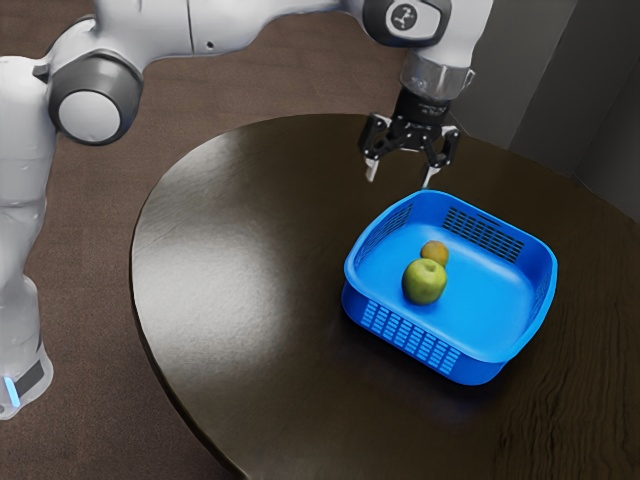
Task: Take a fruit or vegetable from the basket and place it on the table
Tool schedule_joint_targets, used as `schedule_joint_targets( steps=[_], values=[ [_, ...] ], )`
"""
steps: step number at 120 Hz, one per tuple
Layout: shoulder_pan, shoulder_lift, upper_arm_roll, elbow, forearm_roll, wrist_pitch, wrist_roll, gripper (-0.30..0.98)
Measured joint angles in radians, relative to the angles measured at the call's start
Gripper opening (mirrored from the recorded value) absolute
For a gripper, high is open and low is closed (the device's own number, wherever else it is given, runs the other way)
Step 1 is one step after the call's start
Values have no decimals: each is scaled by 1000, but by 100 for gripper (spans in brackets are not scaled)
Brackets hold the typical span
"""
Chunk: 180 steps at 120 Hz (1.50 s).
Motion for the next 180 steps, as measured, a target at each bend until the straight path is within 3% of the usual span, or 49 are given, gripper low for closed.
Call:
schedule_joint_targets(
  steps=[56, 74, 80, 110, 120, 154, 180],
  values=[
    [18, 10, 1, 3, -29, 16, -330, 69],
    [193, 127, -10, 23, -74, 31, -315, 69],
    [242, 168, -54, 60, -85, 36, -302, 69],
    [368, 357, -207, 292, -93, 63, -253, 68],
    [372, 366, -252, 301, -42, 76, -206, 67],
    [375, 445, -364, 303, 219, 246, 160, 63],
    [414, 504, -411, 302, 296, 364, 398, 61]
  ],
)
